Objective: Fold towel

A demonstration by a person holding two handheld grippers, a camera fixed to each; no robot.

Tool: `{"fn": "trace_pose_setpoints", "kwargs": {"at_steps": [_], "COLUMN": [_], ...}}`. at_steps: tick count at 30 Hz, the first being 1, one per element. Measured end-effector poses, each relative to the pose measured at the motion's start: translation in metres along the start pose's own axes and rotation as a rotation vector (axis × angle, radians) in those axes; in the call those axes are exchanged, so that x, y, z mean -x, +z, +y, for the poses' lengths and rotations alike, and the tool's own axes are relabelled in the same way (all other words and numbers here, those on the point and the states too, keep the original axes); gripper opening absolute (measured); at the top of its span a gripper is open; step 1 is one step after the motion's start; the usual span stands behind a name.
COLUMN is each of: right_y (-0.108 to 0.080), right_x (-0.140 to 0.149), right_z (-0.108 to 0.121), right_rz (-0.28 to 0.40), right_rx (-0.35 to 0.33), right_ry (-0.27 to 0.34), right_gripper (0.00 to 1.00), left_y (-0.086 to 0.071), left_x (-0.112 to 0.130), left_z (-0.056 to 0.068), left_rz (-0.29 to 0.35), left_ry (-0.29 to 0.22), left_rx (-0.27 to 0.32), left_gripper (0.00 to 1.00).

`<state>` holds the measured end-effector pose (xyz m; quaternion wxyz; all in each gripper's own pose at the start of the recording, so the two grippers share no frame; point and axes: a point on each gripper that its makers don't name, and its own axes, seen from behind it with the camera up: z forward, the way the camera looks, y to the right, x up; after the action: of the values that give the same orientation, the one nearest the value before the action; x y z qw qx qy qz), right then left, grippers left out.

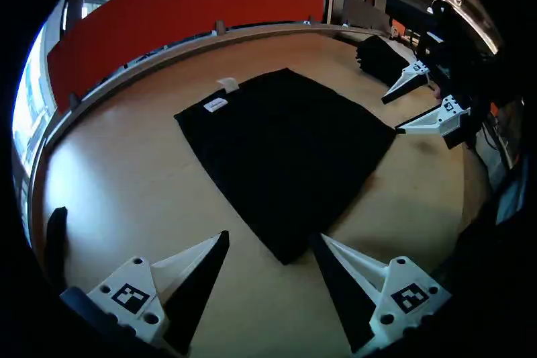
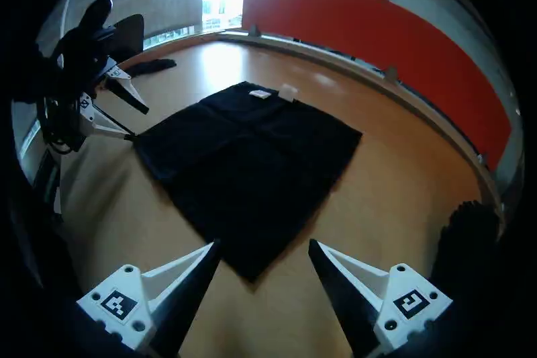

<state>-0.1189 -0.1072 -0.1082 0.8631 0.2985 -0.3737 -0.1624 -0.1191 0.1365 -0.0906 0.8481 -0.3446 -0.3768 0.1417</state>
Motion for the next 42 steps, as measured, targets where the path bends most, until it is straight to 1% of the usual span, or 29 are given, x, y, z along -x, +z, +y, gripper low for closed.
{"fn": "trace_pose_setpoints", "kwargs": {"at_steps": [6,11,18,24,28,32,36,40,42], "right_y": [0.003,0.006,0.01,0.01,0.009,0.009,0.009,0.009,0.009], "right_x": [0.012,0.018,0.021,0.022,0.023,0.023,0.023,0.023,0.024], "right_z": [-0.005,-0.006,-0.004,-0.007,-0.01,-0.011,-0.011,-0.012,-0.013], "right_rz": [-0.028,-0.044,-0.051,-0.051,-0.048,-0.047,-0.047,-0.047,-0.047], "right_rx": [-0.028,-0.045,-0.053,-0.068,-0.081,-0.085,-0.087,-0.091,-0.093], "right_ry": [0.004,-0.002,-0.006,-0.005,-0.002,-0.003,-0.006,-0.008,-0.009], "right_gripper": [1.0,1.0,1.0,0.94,0.87,0.85,0.85,0.8,0.77], "left_y": [0.007,0.011,0.012,0.013,0.013,0.013,0.013,0.014,0.014], "left_x": [0.013,0.015,0.014,0.015,0.016,0.016,0.016,0.015,0.015], "left_z": [0.006,0.01,0.009,0.008,0.008,0.009,0.011,0.012,0.012], "left_rz": [-0.04,-0.054,-0.057,-0.056,-0.059,-0.062,-0.065,-0.068,-0.069], "left_ry": [0.013,0.022,0.02,0.024,0.03,0.036,0.048,0.049,0.045], "left_rx": [0.017,0.033,0.035,0.028,0.025,0.024,0.022,0.018,0.014], "left_gripper": [0.9,0.9,0.9,0.9,0.89,0.89,0.89,0.89,0.86]}}
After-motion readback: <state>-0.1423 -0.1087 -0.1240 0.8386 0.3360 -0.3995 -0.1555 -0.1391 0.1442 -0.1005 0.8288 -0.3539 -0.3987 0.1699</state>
